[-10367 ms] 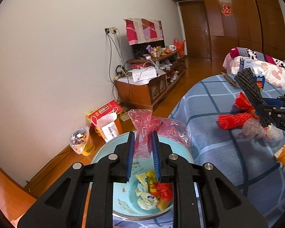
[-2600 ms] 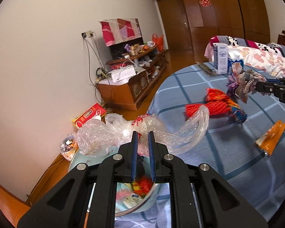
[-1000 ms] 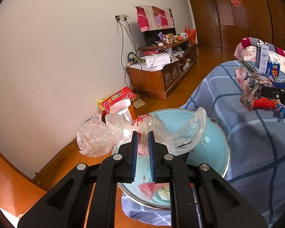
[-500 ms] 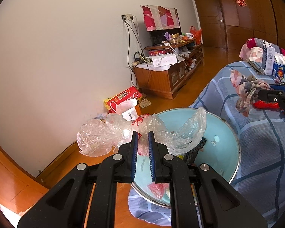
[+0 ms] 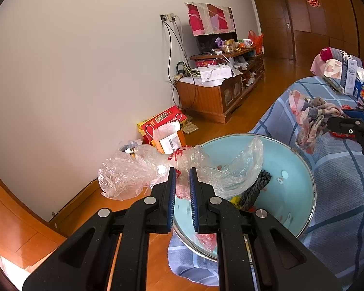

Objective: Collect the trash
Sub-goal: 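Carry the cloth and clear bag over the blue bucket and open both grippers, then move both open grippers back over the table toward the remaining trash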

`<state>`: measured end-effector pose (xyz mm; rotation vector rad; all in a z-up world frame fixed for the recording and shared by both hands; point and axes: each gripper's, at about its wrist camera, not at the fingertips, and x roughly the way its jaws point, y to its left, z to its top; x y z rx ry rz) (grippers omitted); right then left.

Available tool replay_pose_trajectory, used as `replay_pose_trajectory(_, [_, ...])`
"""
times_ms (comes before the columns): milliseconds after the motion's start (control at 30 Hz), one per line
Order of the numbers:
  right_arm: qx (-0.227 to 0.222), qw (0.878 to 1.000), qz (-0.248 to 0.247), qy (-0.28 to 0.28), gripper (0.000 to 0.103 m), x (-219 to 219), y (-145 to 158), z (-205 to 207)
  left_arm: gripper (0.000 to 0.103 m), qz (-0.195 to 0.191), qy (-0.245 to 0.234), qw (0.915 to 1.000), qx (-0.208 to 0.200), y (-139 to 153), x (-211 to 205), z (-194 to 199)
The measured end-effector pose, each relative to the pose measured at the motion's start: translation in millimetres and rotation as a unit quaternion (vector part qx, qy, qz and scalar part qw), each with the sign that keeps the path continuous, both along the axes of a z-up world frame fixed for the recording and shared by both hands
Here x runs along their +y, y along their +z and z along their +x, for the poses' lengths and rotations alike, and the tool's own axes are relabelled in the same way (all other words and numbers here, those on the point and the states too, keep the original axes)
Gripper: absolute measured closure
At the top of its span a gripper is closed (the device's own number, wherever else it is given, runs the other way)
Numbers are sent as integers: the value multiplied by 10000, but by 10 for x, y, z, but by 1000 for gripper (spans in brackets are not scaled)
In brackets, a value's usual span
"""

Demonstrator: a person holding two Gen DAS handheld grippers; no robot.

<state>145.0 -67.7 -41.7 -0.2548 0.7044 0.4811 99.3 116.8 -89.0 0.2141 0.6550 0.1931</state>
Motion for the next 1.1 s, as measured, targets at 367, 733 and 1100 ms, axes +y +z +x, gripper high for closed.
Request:
replay_pose_trajectory(367, [27,9999,-52,127,87,107,-10,-9,92,-25,-2,10000,-29,9,-2,-18])
replay_pose_trajectory(733, [86,9995,89,276,60,155,-50,-61,61,-140,-59,9998,-122,3,-62,-66])
replay_pose_trajectory(1100, [52,9999,40,-76,49,-181,-17,-173,22,-189,-63,9997,-148,-77,-240,-143])
